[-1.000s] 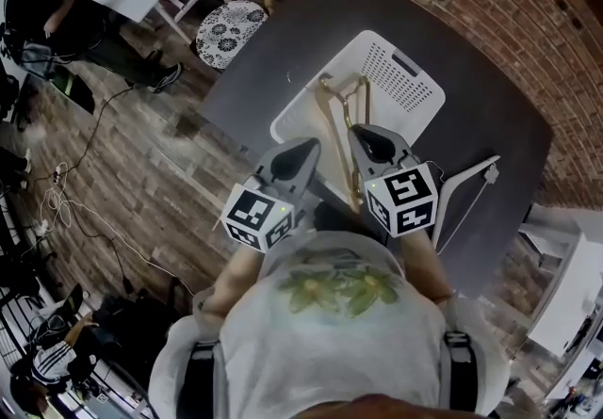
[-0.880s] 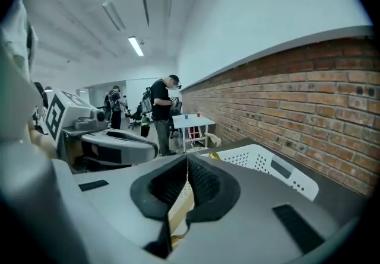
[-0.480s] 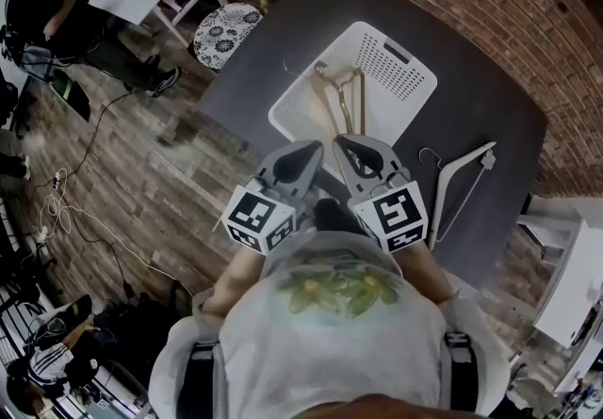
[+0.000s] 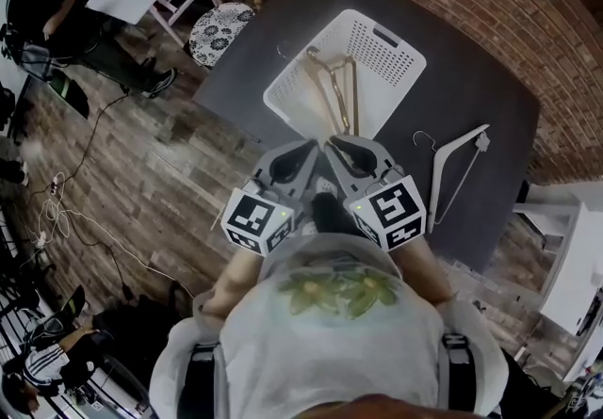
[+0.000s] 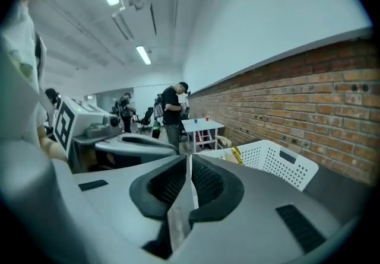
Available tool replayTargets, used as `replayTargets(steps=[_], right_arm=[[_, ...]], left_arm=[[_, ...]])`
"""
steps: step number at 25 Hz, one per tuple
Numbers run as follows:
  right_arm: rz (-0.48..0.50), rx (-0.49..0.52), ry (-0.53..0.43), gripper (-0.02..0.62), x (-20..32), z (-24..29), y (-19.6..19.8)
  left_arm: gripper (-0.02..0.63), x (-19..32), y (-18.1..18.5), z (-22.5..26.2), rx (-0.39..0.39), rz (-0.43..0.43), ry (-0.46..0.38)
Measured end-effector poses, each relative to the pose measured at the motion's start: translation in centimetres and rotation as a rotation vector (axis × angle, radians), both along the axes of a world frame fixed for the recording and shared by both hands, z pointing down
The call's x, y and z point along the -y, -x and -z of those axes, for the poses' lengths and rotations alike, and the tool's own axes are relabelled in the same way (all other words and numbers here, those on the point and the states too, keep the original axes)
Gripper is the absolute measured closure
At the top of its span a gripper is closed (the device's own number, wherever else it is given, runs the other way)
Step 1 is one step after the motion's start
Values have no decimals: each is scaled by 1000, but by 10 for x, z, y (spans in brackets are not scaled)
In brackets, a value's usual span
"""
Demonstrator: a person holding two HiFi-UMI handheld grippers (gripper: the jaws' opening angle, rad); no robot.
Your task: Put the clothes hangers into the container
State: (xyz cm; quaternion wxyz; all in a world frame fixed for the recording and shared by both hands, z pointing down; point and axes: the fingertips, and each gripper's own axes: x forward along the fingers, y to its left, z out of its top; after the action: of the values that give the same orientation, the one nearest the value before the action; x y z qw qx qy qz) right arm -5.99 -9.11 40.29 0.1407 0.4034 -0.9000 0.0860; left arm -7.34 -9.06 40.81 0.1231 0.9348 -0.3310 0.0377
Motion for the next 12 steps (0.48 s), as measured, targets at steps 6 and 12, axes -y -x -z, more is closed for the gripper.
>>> replayTargets(steps=[6, 12], right_arm=[[11, -90, -110, 561, -39, 5, 4], [-40, -128, -110, 561, -73, -10, -9]], left_arm=[[577, -28, 1, 5, -24, -8, -9], [577, -58, -6, 1, -31, -44, -8]])
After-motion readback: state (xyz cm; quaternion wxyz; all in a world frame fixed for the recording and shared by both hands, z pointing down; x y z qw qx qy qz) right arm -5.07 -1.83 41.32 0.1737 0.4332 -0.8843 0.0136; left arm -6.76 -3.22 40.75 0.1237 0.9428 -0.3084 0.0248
